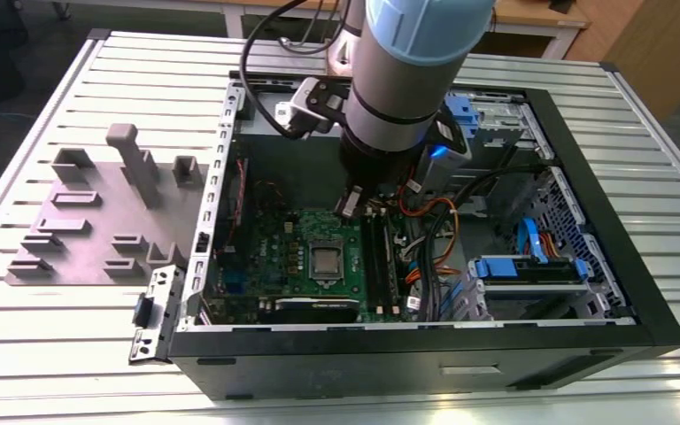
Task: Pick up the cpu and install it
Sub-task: 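Close the cpu cover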
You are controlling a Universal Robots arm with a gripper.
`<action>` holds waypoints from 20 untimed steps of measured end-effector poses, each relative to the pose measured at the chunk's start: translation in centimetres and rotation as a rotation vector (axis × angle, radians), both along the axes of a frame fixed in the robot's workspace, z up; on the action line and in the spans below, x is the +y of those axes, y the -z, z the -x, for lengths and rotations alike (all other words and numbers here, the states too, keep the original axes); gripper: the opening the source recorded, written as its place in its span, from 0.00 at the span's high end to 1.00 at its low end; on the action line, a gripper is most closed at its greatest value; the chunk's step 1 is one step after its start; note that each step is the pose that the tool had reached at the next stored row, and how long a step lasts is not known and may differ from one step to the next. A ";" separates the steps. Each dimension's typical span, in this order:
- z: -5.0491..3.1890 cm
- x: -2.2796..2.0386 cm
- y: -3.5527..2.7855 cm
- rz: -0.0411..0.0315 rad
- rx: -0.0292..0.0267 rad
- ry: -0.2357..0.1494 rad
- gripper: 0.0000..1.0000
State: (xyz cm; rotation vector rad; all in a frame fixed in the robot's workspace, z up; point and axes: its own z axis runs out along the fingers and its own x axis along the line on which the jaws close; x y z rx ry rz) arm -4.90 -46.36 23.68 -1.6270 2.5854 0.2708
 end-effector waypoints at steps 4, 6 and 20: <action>0.00 -0.26 -0.08 0.0001 0.0000 0.000 0.89; 0.00 -0.35 -0.10 0.0001 0.0000 0.000 0.89; 0.00 -0.69 -0.10 0.0133 0.0000 0.000 0.89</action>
